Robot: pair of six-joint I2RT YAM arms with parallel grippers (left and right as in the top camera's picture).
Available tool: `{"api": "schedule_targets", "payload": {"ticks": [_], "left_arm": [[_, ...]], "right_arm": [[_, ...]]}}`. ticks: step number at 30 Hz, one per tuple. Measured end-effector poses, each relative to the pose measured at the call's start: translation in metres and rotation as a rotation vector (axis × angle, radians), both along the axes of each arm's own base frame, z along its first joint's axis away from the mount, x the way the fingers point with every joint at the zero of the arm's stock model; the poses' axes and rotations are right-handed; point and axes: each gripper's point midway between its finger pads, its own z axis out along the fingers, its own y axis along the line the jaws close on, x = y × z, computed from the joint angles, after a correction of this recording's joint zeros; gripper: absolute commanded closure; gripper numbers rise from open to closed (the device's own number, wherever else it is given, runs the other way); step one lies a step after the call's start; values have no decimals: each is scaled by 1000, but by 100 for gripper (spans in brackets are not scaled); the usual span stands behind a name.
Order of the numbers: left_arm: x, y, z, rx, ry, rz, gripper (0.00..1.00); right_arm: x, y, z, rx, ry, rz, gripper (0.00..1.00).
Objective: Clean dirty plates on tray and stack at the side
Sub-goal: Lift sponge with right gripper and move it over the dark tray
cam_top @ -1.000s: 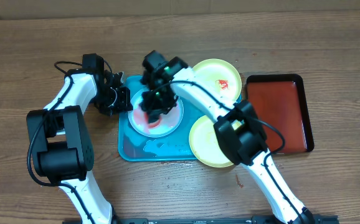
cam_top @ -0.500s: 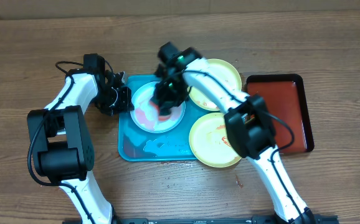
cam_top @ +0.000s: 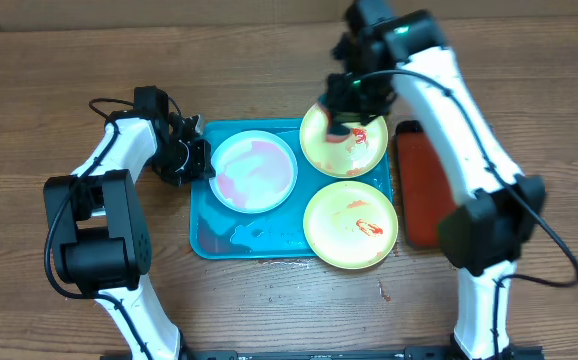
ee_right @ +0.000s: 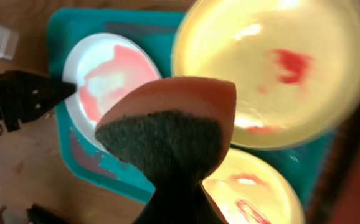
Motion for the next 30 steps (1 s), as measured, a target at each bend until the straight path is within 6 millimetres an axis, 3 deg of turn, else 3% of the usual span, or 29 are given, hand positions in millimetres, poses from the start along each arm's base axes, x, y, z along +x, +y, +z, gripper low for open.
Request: {"api": "schedule_targets", "payload": {"ticks": [1,10,21,25,30], "left_arm": [[0,0,0,0,0,0,96],[0,0,0,0,0,0,96],[-3,1,-1,5,12,0,95],[-3,1,-1,7,13,1,96],[-3,2,-1,11,14,1,96]], "right_arm": [[-3,-18,9,-35,-3,-29,96],[-14,-97,31,-156,10,-177,96],[-14,-154,58,-156,-50,-319,96],[-35,-173,56,-165,-11,-365,96],[-67,-206,36,-179,82,-452,96]]}}
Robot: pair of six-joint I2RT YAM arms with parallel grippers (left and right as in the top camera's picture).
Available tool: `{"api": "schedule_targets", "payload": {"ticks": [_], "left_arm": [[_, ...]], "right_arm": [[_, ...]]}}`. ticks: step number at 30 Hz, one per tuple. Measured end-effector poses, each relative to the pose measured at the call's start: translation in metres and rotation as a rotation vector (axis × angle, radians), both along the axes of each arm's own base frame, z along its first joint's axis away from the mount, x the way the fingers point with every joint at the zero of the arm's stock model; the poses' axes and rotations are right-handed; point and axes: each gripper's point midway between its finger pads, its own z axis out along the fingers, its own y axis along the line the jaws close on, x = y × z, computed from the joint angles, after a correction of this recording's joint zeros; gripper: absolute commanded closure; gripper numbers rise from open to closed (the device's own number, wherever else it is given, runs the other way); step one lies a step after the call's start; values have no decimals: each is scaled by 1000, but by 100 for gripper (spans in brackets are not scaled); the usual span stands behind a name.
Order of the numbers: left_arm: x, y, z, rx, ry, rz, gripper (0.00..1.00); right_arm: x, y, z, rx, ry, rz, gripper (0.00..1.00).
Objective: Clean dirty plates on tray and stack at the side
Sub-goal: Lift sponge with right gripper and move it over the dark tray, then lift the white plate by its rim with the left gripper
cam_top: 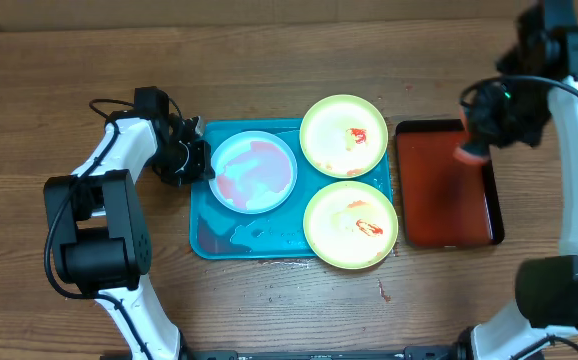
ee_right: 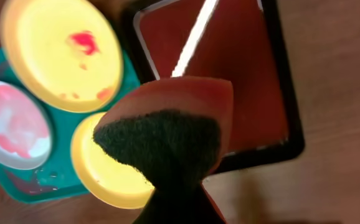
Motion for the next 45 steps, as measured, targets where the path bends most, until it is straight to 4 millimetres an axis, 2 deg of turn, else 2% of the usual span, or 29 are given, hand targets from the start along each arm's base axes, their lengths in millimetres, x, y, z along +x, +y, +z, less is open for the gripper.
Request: {"api": "schedule_targets", "payload": {"ticks": [4,9,14,18,27,31,35,45], "left_arm": [[1,1,0,4,-3,1,96],[1,1,0,8,-3,0,96],[-1,2,1,16,1,1,96],[-1,7,9,44,-15,2,96],[5,12,70,85,-165,9,96],[3,16,77,137,-171,17,96],[1,20,84,263,-180,27,96],[-1,9,128,646,-321,37,96]], "right_arm": [[4,-19,-37,1,17,-54,96],[2,-16,-83,6,55,-47,96],[-4,-16,-106,8,80,-47,96],[-2,-16,-107,7,73,-47,96],[-1,-16,-107,7,70,-47,96],[0,-16,-107,7,66,-47,96],[0,-16,-107,6,63,-47,96],[1,-16,-107,6,62,-47,96]]}}
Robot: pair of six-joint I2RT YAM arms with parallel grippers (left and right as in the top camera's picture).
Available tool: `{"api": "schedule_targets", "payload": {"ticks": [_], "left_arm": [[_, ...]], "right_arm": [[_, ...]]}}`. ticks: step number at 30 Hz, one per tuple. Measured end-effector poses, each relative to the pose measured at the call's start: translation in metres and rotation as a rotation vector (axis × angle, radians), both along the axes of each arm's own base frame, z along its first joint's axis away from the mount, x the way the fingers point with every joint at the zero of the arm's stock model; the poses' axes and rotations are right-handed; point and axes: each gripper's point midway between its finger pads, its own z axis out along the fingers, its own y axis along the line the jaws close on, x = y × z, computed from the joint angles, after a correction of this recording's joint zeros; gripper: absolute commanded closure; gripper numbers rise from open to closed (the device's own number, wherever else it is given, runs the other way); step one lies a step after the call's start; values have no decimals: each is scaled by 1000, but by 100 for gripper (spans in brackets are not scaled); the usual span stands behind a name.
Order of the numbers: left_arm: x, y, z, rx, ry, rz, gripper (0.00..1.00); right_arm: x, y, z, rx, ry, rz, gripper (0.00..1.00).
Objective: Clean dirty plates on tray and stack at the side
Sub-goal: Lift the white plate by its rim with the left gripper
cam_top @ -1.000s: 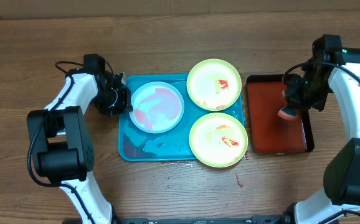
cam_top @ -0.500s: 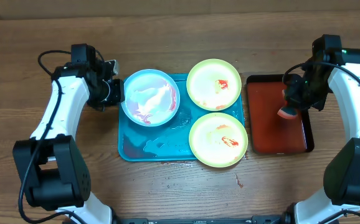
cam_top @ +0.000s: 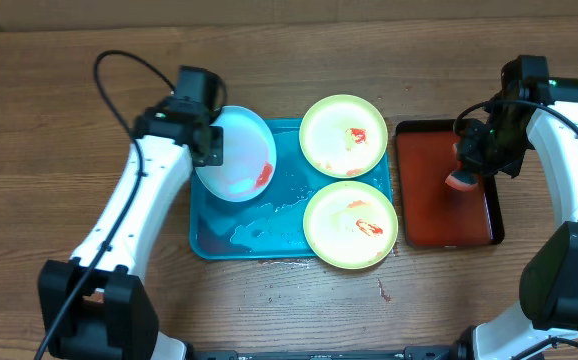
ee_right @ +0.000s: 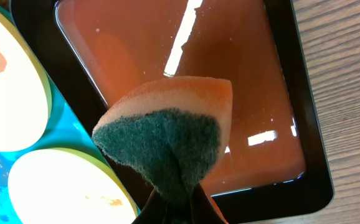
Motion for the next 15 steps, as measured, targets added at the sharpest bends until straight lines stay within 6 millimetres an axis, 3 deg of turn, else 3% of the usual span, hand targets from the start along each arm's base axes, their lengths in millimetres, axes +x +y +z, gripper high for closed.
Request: {"api": "schedule_targets", "payload": {"ticks": [15], "left_arm": [[-2,-21,46,433,-196,-3,96]], "right_arm": [[0,0,0,0,0,0,96]]}}
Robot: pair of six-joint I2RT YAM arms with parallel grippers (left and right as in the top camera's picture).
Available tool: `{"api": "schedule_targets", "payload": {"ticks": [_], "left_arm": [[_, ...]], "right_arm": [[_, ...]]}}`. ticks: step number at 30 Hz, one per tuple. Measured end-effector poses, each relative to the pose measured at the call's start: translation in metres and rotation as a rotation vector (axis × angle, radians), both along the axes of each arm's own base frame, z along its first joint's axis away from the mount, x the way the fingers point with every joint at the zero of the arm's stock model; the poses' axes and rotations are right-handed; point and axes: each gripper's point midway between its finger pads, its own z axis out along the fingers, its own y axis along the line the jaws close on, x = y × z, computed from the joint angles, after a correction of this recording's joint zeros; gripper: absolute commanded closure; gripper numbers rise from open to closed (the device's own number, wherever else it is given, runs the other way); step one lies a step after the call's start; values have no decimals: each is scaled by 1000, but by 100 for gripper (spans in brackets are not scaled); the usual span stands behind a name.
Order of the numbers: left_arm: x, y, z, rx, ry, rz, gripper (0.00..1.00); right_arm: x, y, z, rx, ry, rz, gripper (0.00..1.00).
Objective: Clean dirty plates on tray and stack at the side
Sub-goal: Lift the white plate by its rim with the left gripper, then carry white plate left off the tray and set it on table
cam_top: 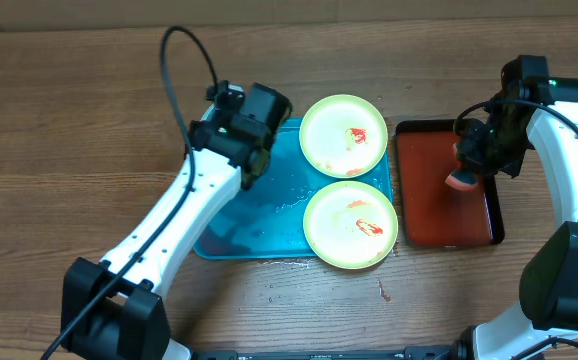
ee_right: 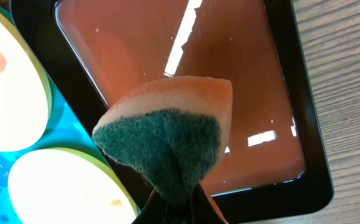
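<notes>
Two yellow-green plates with red smears sit on the right half of the teal tray [cam_top: 219,235], one at the back [cam_top: 344,135] and one at the front [cam_top: 350,225]. My right gripper [ee_right: 175,208] is shut on an orange sponge [ee_right: 167,134] with a green scouring face. It hangs over the black basin of reddish water [cam_top: 429,200]. In the overhead view the sponge [cam_top: 461,180] is over the basin's right side. My left gripper [cam_top: 261,108] hangs over the tray's back edge, its jaws hidden from above. The white plate does not show.
The teal tray's left half is wet with bare puddles. Brown wooden table [cam_top: 69,120] lies on both sides of the tray and basin. The left arm slants across the tray's front-left corner.
My left gripper, which held the white plate tilted over the tray's back left, now stands further right at the back edge, and the plate is out of sight. The right arm is unmoved.
At first my right gripper held the sponge at the back yellow plate, and my left gripper was at the tray's left rim beside the pink-smeared white plate. The sponge was then above the basin, then low over its water. The white plate was lifted and tilted, now unseen.
</notes>
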Motion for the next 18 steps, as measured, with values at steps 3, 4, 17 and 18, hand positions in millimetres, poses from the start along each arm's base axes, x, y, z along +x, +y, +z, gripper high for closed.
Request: {"api": "schedule_targets", "payload": {"ticks": [3,4,17,18], "left_arm": [[-2,-3,8,55,-27,-5,96],[-3,-4,11,74,-37,-3,96],[-14,-8,43,254,-165,27,96],[-14,-9,45,265,-175,24,96]], "right_arm": [[0,0,0,0,0,0,96],[0,0,0,0,0,0,96],[0,0,0,0,1,0,96],[-1,0,0,0,2,0,96]]}}
